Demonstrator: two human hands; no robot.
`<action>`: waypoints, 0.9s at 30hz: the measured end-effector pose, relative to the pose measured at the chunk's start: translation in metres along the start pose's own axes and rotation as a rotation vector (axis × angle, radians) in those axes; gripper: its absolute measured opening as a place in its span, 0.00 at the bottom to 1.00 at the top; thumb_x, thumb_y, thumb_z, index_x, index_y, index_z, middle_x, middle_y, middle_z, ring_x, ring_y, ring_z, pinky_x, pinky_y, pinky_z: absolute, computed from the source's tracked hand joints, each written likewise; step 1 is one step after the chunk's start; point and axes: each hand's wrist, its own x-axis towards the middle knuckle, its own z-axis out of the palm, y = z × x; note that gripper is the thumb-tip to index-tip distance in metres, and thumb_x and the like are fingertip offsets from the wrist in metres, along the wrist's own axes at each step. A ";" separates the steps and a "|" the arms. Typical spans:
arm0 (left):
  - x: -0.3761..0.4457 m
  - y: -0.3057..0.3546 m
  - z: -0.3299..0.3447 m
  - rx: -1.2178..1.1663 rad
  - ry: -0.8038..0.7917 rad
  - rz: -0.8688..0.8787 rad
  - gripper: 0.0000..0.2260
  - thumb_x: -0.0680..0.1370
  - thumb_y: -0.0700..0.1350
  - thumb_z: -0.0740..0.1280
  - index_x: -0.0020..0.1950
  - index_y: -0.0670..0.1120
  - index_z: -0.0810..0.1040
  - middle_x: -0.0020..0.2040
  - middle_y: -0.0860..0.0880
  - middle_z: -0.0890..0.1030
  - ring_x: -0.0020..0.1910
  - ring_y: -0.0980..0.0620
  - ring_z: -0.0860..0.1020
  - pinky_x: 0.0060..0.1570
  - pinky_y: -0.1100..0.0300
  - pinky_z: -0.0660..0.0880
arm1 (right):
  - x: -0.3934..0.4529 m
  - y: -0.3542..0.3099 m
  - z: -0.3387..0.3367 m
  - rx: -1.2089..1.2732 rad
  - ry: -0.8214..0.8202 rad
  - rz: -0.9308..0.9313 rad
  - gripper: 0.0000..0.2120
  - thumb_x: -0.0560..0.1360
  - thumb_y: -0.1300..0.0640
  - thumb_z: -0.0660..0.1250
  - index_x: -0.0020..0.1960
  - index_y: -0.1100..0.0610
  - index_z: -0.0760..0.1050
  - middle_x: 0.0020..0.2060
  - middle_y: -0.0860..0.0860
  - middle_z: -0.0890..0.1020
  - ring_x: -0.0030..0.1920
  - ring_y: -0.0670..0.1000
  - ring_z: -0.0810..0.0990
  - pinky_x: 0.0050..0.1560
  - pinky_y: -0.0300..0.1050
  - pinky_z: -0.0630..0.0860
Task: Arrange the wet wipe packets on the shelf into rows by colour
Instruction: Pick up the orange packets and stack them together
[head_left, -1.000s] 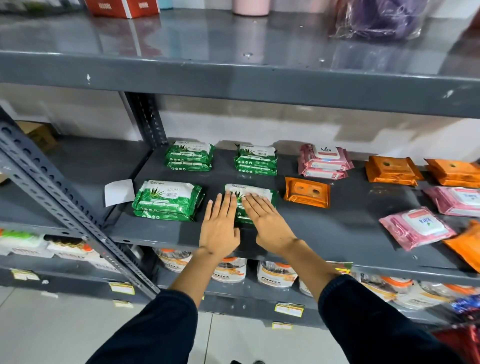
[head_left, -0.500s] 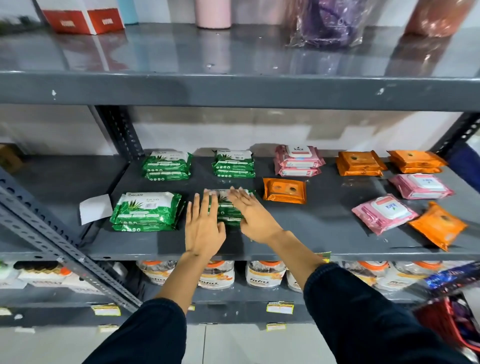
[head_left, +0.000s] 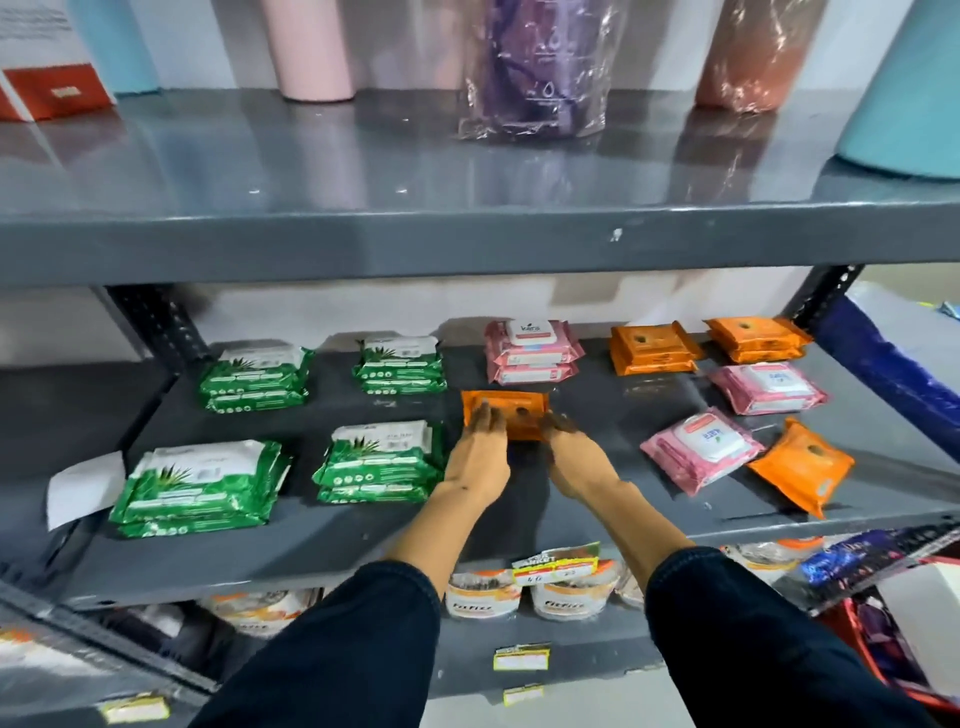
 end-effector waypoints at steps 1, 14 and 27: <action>0.007 0.001 0.004 0.012 -0.036 -0.042 0.29 0.78 0.34 0.56 0.76 0.42 0.48 0.78 0.44 0.46 0.77 0.45 0.50 0.71 0.51 0.62 | 0.005 0.005 -0.002 -0.061 -0.070 -0.035 0.29 0.77 0.65 0.58 0.76 0.61 0.52 0.76 0.58 0.57 0.76 0.58 0.56 0.73 0.48 0.59; 0.006 0.033 0.040 0.078 0.148 -0.205 0.22 0.77 0.39 0.57 0.72 0.45 0.64 0.73 0.45 0.66 0.71 0.41 0.65 0.69 0.49 0.63 | 0.018 0.052 -0.018 -0.044 -0.013 -0.337 0.23 0.76 0.61 0.58 0.71 0.54 0.67 0.71 0.52 0.70 0.72 0.54 0.66 0.72 0.46 0.62; -0.008 0.058 0.040 -0.243 0.370 -0.551 0.24 0.70 0.51 0.74 0.59 0.40 0.73 0.60 0.40 0.73 0.60 0.40 0.73 0.56 0.46 0.73 | 0.028 0.053 -0.030 0.245 -0.181 -0.027 0.25 0.74 0.55 0.69 0.67 0.58 0.67 0.65 0.58 0.75 0.65 0.60 0.74 0.64 0.53 0.73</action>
